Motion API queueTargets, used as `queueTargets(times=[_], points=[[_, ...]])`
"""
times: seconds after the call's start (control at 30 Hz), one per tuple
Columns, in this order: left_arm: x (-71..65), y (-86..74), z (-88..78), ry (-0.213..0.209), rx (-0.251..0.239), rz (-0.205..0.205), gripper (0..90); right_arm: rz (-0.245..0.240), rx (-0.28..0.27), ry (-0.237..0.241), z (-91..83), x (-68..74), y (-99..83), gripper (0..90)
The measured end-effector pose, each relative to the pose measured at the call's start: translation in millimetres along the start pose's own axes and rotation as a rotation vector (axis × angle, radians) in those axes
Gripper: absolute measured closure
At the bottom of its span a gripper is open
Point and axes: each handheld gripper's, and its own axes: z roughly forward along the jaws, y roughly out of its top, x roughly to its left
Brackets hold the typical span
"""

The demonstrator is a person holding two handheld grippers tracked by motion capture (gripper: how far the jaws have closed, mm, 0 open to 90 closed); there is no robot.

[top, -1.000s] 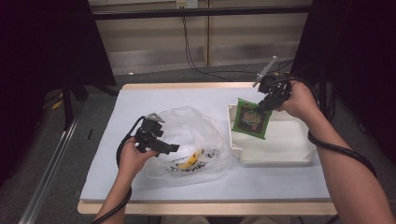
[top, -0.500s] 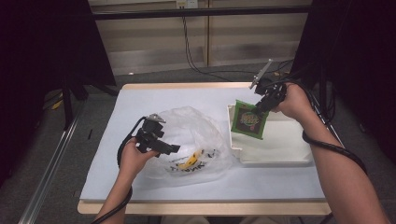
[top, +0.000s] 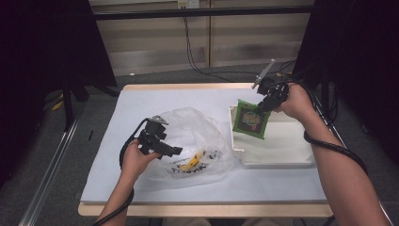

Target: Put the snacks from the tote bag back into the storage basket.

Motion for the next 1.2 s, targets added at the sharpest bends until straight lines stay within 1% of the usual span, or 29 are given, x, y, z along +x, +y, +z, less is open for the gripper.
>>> queueTargets(times=[0.03,0.07,0.13,0.17,0.23,0.3,0.37,0.4,0.43,0.5,0.57,0.6,0.67,0.77,0.8,0.87,0.9,0.93,0.97,1.0,1.03,1.07,1.13,1.2], points=[[-0.4,0.0,0.4,0.002,-0.002,0.002,5.4,-0.005,0.002,0.002,0.8,-1.2,-0.4,77.4],[-0.4,0.2,0.5,-0.001,0.0,0.006,5.4,0.0,0.004,-0.003,1.7,-1.6,-0.3,77.4],[-0.3,0.4,0.4,0.001,-0.001,0.002,5.5,-0.004,0.011,-0.003,3.8,-3.5,-0.3,77.4],[0.0,0.5,0.1,-0.004,0.0,0.002,5.3,0.0,0.013,-0.002,4.9,-3.9,-0.1,77.4],[0.3,0.4,-0.5,0.0,0.002,0.002,5.1,0.003,0.021,-0.006,6.6,-4.4,0.5,77.4],[1.5,0.3,-1.0,-0.002,0.003,0.005,5.1,-0.004,0.012,-0.004,8.7,-5.8,0.9,77.4],[1.5,0.3,-0.8,-0.001,0.001,0.0,5.1,0.0,0.015,-0.004,9.6,-6.8,1.2,77.3],[1.7,0.3,-1.1,-0.001,0.005,0.007,5.1,-0.005,0.011,-0.007,10.2,-7.7,1.2,77.3],[1.6,0.4,-1.1,-0.001,0.005,0.007,5.1,0.007,0.008,-0.007,10.6,-7.6,1.3,77.3],[1.2,0.5,-0.6,0.003,0.001,-0.001,5.1,0.0,0.01,-0.007,11.2,-9.1,1.7,77.3],[1.0,0.5,-0.5,0.001,-0.002,-0.01,5.1,0.011,0.012,-0.009,11.7,-9.5,2.2,77.2],[1.2,0.4,-0.7,0.001,0.001,-0.011,5.0,0.0,0.011,-0.008,12.1,-10.8,2.1,77.2],[1.5,0.2,-0.6,0.002,-0.002,-0.011,5.0,0.006,0.014,-0.015,12.8,-11.6,2.3,77.2],[1.5,0.1,-0.8,0.003,0.0,-0.014,5.0,0.019,0.02,-0.013,14.0,-12.5,2.3,77.2],[1.5,0.1,-0.7,0.005,-0.002,-0.013,5.0,0.008,0.017,-0.013,14.7,-13.6,2.2,77.2],[1.6,0.2,-1.0,0.0,0.002,-0.014,5.0,0.007,0.017,-0.012,15.3,-14.6,2.6,77.2],[4.3,0.8,-3.0,-0.002,0.03,0.024,5.0,0.012,0.016,-0.011,15.5,-14.8,2.9,77.2],[3.7,0.9,-2.3,-0.002,0.019,0.017,4.9,0.007,0.017,-0.008,15.5,-15.7,3.1,77.2],[2.0,0.9,-1.4,-0.002,0.005,-0.003,4.9,0.015,0.018,-0.009,15.9,-15.4,3.3,77.2],[1.3,0.8,-0.6,0.0,-0.003,-0.008,4.9,0.006,0.018,-0.01,16.3,-16.3,3.6,77.2],[1.3,0.9,-0.6,-0.002,0.002,-0.007,4.9,0.013,0.015,-0.014,16.8,-16.3,3.9,77.2],[1.2,0.8,-0.4,0.003,0.004,-0.008,4.9,0.009,0.019,-0.014,17.2,-16.7,4.2,77.2],[0.8,0.4,0.6,0.006,-0.001,-0.012,4.9,0.017,0.02,-0.012,18.0,-16.8,4.7,77.1],[1.1,0.4,0.4,0.005,-0.001,-0.011,4.9,0.01,0.016,-0.015,19.5,-17.9,5.2,77.1]])
